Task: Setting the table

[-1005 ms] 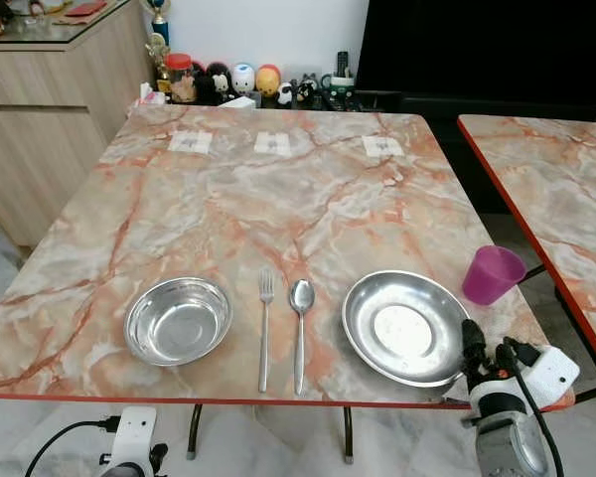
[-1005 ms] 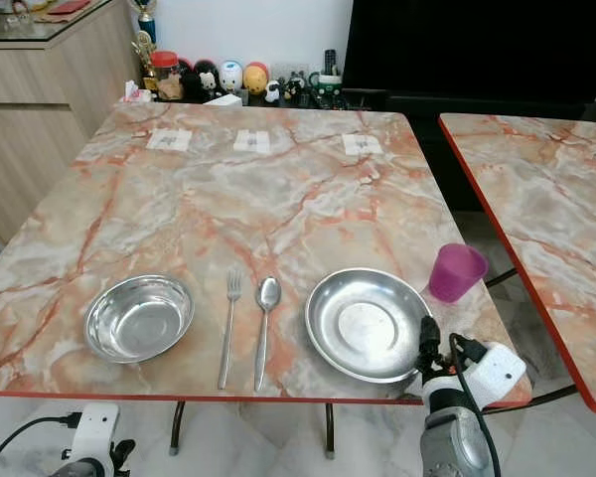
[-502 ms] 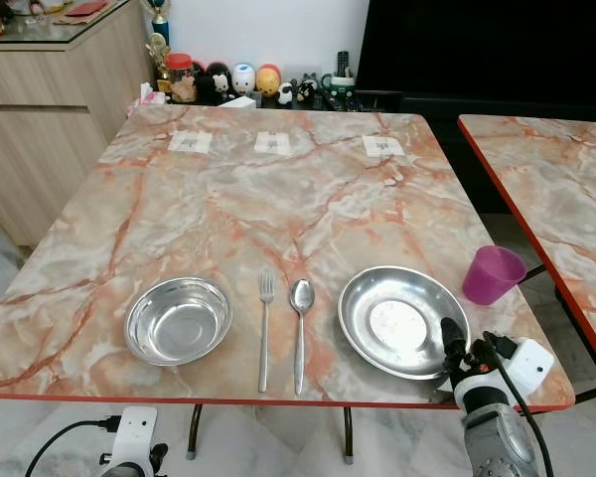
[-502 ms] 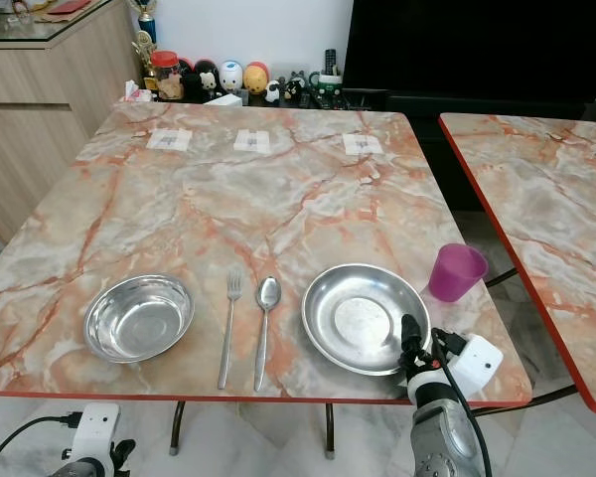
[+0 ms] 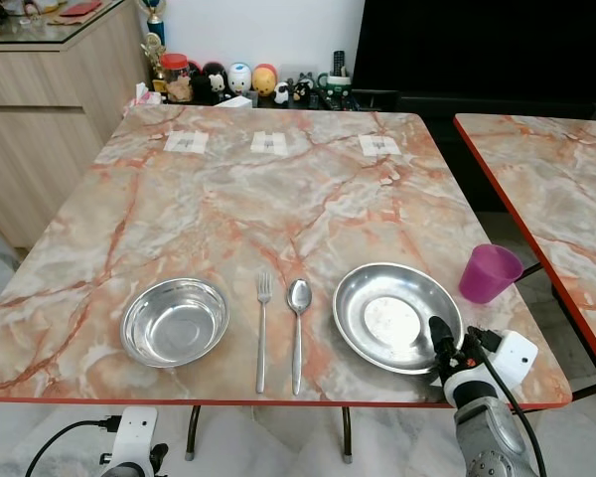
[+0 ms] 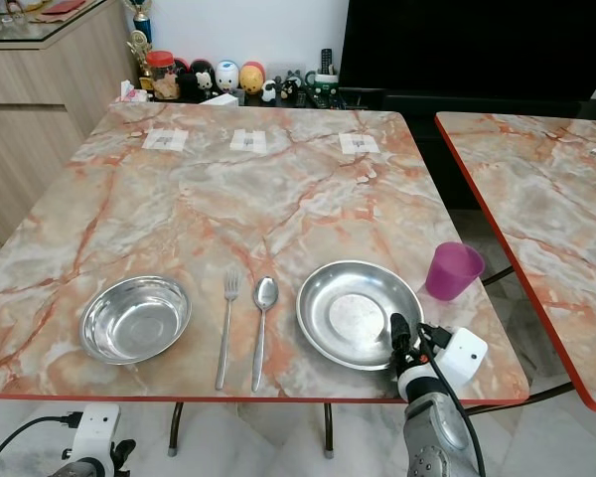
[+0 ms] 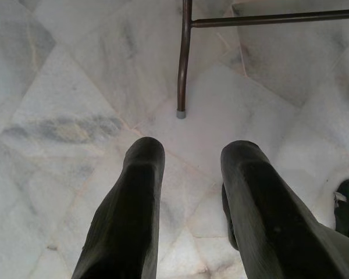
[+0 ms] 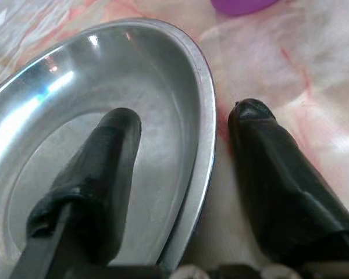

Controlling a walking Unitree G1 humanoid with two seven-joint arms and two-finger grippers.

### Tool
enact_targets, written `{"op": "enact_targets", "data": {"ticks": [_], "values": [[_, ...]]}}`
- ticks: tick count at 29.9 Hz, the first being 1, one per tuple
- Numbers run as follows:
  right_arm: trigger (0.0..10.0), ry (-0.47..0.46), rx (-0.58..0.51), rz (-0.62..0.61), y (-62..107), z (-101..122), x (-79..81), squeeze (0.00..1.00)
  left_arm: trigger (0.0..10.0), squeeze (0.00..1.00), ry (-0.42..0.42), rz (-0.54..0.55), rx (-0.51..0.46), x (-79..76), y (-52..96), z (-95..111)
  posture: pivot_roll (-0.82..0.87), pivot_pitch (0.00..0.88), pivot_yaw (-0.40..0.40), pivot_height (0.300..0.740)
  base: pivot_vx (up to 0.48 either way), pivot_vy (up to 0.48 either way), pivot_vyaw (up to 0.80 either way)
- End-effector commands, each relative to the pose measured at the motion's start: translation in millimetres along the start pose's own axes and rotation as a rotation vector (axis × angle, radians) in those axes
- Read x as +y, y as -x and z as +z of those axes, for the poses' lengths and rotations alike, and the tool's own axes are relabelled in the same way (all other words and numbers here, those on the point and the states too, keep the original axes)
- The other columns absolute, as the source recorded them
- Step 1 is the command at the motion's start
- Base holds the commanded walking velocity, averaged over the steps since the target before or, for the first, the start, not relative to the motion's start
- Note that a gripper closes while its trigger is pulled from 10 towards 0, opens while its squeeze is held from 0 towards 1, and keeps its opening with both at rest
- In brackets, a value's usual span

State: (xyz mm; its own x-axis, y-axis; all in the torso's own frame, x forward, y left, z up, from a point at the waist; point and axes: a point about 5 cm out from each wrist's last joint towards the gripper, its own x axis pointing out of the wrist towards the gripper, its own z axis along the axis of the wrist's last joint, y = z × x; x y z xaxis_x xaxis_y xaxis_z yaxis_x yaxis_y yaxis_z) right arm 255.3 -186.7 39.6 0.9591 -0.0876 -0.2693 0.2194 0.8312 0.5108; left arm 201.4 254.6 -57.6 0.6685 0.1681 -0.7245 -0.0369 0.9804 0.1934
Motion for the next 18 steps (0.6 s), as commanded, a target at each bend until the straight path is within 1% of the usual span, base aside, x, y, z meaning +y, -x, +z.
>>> {"op": "enact_targets", "data": {"ticks": [1, 12, 18], "values": [[0.0, 0.003, 0.038, 0.014, -1.5, -6.3, 3.8, 0.0, 10.0, 0.0, -0.01, -0.003, 0.008, 0.9, 0.4, -1.8, 0.14, 0.035, -0.058, 0.74, 0.0, 0.0, 0.0], [0.0, 0.008, 0.055, 0.032, -3.4, -9.5, 9.1, 0.0, 10.0, 0.0, -0.017, -0.007, 0.011, 1.2, 0.6, -2.3, 0.14, 0.033, -0.059, 0.74, 0.0, 0.0, 0.0], [0.0, -0.001, 0.031, 0.036, -5.0, -6.5, 11.6, 0.0, 10.0, 0.0, -0.019, -0.008, 0.01, 0.3, 0.4, -2.0, 0.14, 0.033, -0.06, 0.74, 0.0, 0.0, 0.0]]}}
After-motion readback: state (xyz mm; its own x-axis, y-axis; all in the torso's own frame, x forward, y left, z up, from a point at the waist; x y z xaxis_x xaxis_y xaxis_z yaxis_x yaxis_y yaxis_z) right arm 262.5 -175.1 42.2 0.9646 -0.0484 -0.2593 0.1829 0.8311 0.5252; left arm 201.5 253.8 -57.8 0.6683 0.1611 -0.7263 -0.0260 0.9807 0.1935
